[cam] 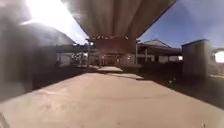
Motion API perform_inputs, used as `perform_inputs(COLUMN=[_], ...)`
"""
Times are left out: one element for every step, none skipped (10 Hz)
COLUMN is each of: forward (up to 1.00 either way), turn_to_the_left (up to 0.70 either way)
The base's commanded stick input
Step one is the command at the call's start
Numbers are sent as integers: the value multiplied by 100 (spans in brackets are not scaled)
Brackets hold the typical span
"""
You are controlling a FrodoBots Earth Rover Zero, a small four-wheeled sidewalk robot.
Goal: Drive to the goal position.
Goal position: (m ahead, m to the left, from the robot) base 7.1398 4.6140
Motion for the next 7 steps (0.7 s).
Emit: perform_inputs(forward=[70,70,70,70,70,70,70], turn_to_the_left=[0,0,0,0,0,0,0])
